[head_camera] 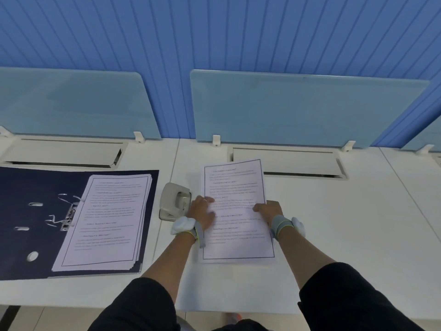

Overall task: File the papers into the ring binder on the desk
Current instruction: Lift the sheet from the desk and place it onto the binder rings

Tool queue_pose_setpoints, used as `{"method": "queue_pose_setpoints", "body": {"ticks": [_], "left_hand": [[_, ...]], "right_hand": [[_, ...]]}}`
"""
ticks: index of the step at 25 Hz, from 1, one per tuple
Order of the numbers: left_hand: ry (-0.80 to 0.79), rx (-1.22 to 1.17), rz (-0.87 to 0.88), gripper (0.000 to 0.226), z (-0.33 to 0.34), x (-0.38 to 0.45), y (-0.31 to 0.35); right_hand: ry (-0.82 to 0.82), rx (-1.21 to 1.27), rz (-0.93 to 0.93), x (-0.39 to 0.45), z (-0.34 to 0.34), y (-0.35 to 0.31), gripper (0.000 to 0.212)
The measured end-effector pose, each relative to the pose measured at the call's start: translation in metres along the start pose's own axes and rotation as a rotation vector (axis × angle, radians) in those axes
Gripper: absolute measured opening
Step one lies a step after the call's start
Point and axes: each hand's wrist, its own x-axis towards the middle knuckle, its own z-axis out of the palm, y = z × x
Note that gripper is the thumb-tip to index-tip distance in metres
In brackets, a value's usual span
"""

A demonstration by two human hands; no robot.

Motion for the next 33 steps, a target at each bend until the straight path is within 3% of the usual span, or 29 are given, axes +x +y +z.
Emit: {"method": "queue_pose_setpoints", "body": {"ticks": [2,4,6,8,11,14,16,19,22,25,27,29,33], "left_hand": [[0.291,-0.288,-0.117,0.029,-0.047,0.007,-0.01],[0.479,-0.452,-0.212,0.029,-0.093,0.013,-0.034],[0.613,-0.42,-0.258,0.033,-0.142,0.012,-0.083],[0.638,-0.359,-0.365,0.038,-0.176,0.009,-0.122],[0.563,-0.276,-0.661,0.04,-0.229,0.012,-0.193],[0.478,-0.458,-0.824,0.05,-0.268,0.026,-0.259],[0.399,-0.578,-0.765,0.055,-0.279,0.027,-0.281],[0.402,-0.751,-0.726,0.05,-0.29,0.016,-0.294],[0.201,-0.889,-0.728,0.042,-0.293,0.004,-0.296],[0.006,-0.825,-0.661,0.029,-0.291,0.002,-0.299],[0.021,-0.832,-0.65,0.019,-0.289,0.007,-0.305],[0.059,-0.849,-0.665,0.02,-0.286,0.01,-0.31],[0.056,-0.921,-0.643,0.019,-0.281,0.011,-0.317]], "right_hand": [[-0.019,0.069,-0.027,-0.006,0.018,-0.02,0.019],[-0.048,0.046,-0.064,-0.015,0.043,-0.037,0.022],[-0.087,0.056,-0.091,-0.022,0.087,-0.055,0.018],[-0.094,0.067,-0.118,-0.03,0.117,-0.072,0.011],[-0.118,0.076,-0.139,-0.04,0.18,-0.091,0.012],[-0.125,0.063,-0.141,-0.051,0.241,-0.101,0.02],[-0.131,0.029,-0.137,-0.054,0.277,-0.103,0.028],[-0.131,-0.037,-0.104,-0.06,0.317,-0.1,0.031],[-0.128,-0.076,-0.065,-0.066,0.341,-0.092,0.029],[-0.105,-0.09,-0.019,-0.072,0.356,-0.086,0.005],[-0.099,-0.082,-0.007,-0.075,0.361,-0.086,0.019],[-0.095,-0.085,-0.009,-0.077,0.364,-0.085,0.01],[-0.079,-0.085,-0.012,-0.073,0.366,-0.08,0.022]]}}
